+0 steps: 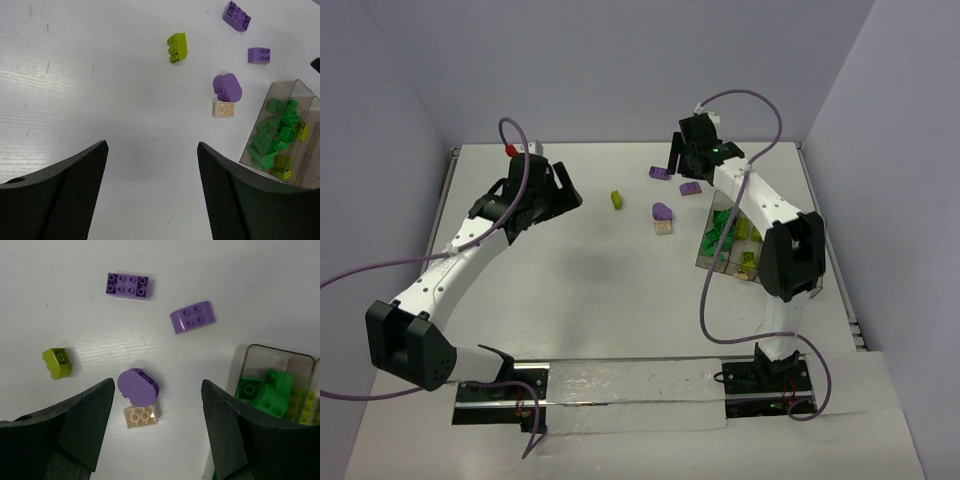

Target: Sort the legos into containers by color

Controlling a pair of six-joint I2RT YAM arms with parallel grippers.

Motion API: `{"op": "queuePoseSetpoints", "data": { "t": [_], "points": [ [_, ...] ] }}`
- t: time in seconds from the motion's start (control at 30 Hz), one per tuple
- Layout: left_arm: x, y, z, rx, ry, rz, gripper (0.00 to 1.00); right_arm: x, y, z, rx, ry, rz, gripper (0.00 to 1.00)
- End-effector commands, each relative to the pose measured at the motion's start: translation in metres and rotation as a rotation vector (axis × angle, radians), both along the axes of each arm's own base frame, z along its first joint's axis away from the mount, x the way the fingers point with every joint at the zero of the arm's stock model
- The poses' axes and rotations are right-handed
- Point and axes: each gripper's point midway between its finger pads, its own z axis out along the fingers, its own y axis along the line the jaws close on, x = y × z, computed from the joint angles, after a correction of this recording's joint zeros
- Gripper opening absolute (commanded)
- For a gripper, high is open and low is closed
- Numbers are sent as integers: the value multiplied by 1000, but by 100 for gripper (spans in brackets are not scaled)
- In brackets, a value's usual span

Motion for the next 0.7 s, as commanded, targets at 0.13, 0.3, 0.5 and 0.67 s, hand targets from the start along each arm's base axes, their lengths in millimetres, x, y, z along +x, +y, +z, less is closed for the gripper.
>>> {"op": "queuePoseSetpoints", "data": {
  "t": [0.13,0.3,0.5,0.67],
  "points": [
    [-19,6,-23,2,44,-10,79,-7,45,-49,0,175,267,76],
    [-21,5,-29,-2,57,-16,79,-23,51,-85,-45,279,381,80],
    [-24,5,-33,-7,63,-15,78,-28,65,-107,-76,312,471,82],
    [-27,4,-37,-19,72,-20,78,-24,69,-125,-101,344,486,78]
  ]
}}
